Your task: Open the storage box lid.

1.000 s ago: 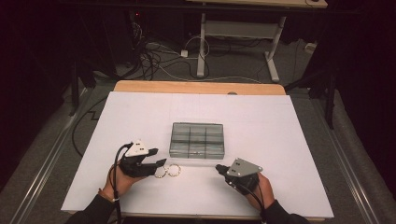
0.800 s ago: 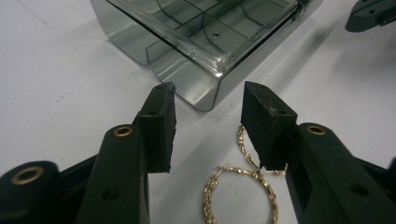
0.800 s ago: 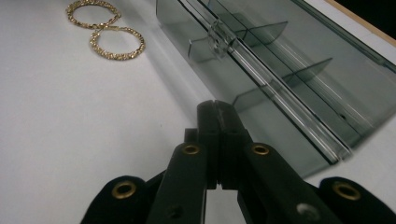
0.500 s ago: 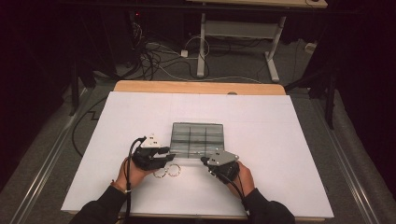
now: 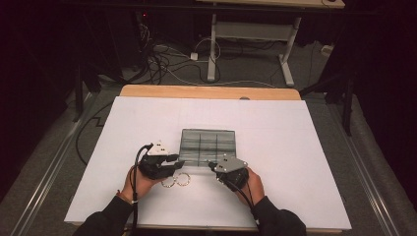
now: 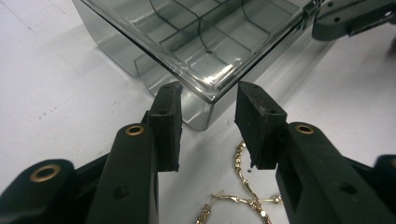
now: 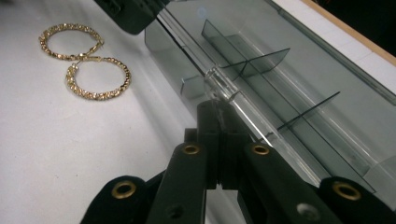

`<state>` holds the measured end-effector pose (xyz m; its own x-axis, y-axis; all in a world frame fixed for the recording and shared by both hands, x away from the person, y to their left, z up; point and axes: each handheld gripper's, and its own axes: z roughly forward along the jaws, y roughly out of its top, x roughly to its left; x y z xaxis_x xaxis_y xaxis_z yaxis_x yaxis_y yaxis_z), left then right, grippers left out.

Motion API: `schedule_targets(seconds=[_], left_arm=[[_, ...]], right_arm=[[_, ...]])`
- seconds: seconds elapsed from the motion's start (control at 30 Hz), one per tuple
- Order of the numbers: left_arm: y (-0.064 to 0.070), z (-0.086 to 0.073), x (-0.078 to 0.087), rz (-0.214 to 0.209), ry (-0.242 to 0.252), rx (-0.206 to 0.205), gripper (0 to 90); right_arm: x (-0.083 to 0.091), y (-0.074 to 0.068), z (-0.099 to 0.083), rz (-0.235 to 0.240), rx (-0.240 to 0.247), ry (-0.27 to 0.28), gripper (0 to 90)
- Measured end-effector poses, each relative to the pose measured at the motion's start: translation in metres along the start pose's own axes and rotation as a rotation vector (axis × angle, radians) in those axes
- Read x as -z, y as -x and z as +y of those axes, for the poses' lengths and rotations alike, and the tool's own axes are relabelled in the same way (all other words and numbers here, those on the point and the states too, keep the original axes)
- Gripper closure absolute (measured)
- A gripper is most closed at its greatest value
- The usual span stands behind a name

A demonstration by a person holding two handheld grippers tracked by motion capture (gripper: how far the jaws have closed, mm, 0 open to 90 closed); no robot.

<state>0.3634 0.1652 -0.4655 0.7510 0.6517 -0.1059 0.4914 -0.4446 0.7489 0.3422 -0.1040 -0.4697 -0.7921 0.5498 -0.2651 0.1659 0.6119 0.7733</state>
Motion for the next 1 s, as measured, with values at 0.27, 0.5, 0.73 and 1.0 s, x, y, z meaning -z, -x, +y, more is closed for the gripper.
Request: schedule_targets(seconds=[0.27, 0.5, 0.73, 1.0], left_arm=[[0.001, 0.0, 0.0, 0.006, 0.008, 0.009, 59.5], [0.002, 0.002, 0.002, 0.006, 0.025, 0.009, 62.0], [0.002, 0.003, 0.003, 0.004, 0.047, 0.013, 62.9], [0.002, 0.005, 0.005, 0.006, 0.073, 0.004, 62.8]], right_arm=[[-0.002, 0.001, -0.002, -0.018, -0.012, 0.008, 90.0], [-0.002, -0.002, -0.001, -0.019, -0.014, 0.015, 90.0], [0.005, 0.0, 0.0, -0.021, -0.016, 0.031, 85.5], [0.046, 0.012, 0.003, -0.108, 0.037, 0.129, 72.6]])
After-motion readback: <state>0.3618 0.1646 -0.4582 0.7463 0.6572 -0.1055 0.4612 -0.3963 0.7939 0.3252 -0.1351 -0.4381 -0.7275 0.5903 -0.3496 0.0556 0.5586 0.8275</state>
